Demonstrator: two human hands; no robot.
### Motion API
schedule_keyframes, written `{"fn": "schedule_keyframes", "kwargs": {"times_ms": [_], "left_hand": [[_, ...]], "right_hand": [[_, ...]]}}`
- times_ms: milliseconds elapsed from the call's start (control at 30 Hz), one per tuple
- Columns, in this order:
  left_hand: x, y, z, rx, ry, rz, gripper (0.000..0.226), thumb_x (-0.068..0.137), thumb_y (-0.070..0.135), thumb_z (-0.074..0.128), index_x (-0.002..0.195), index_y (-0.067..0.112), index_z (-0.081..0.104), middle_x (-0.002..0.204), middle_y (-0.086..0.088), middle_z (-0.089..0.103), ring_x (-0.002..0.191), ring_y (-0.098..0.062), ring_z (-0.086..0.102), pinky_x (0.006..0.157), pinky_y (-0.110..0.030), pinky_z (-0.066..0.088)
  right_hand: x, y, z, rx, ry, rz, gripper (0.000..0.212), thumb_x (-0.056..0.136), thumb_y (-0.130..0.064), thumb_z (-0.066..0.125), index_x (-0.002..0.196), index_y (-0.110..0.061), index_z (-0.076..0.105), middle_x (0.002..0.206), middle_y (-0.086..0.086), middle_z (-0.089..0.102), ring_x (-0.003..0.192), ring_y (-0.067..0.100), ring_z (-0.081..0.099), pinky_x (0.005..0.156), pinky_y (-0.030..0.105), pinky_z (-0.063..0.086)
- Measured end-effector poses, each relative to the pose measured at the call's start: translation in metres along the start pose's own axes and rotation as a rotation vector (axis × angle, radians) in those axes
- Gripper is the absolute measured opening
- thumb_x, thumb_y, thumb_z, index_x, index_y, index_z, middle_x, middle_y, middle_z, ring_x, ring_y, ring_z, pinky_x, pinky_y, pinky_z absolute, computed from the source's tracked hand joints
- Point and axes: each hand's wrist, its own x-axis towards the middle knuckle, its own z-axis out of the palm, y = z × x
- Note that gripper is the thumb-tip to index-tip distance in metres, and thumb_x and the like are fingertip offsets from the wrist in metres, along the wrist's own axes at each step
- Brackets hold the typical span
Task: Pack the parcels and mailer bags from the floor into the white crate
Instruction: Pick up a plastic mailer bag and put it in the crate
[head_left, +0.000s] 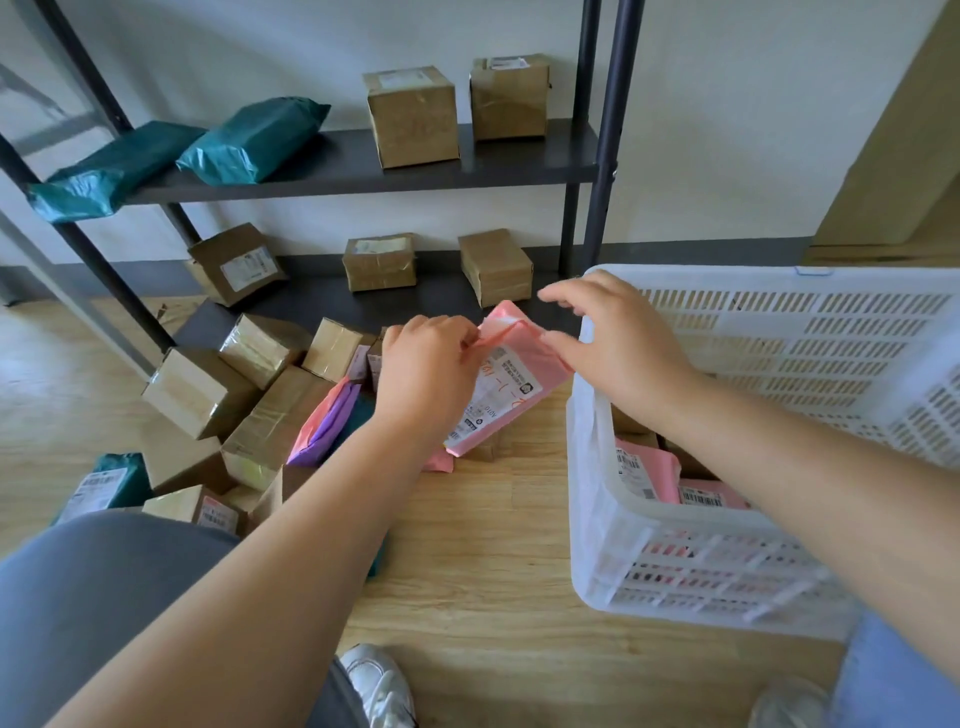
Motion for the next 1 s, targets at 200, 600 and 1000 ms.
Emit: {"fn": "schedule_keyframes", "kwargs": {"times_ms": [200,600,1000], "left_hand": [[-0.007,0.01,0.007,0.045,0.154,0.25,0.019,0.09,0.028,0.059,0.085,0.016,0.074,0.079,0.004,0.07,0.084,-0.024,0.06,0.078,-0.036,0.038],[-0.011,0.028,0.012,-0.308,0.083,-0.199,0.007,0.09,0.026,0.063,0.096,0.024,0.062,0.098,0.013,0.058,0.095,-0.006,0.05,0.076,-0.019,0.039],[-0.009,0.08,0.04,-0.764,-0.228,-0.546,0.024,0.086,0.042,0.067,0.095,0.02,0.069,0.08,0.006,0.069,0.062,-0.008,0.057,0.062,-0.028,0.049]], "right_hand": [[-0.006,-0.001,0.012,-0.019,-0.038,-0.082,0.023,0.094,-0.023,0.061,0.111,-0.034,0.072,0.09,-0.011,0.049,0.084,0.011,0.053,0.069,0.027,0.045],[0.004,0.024,-0.006,0.199,0.178,0.347,0.009,0.089,-0.012,0.065,0.08,-0.011,0.068,0.081,-0.006,0.067,0.073,0.014,0.065,0.071,0.036,0.057],[-0.017,0.054,-0.032,0.468,0.147,0.706,0.002,0.09,-0.001,0.061,0.091,-0.002,0.063,0.097,0.008,0.068,0.074,0.019,0.071,0.065,0.032,0.062]]}}
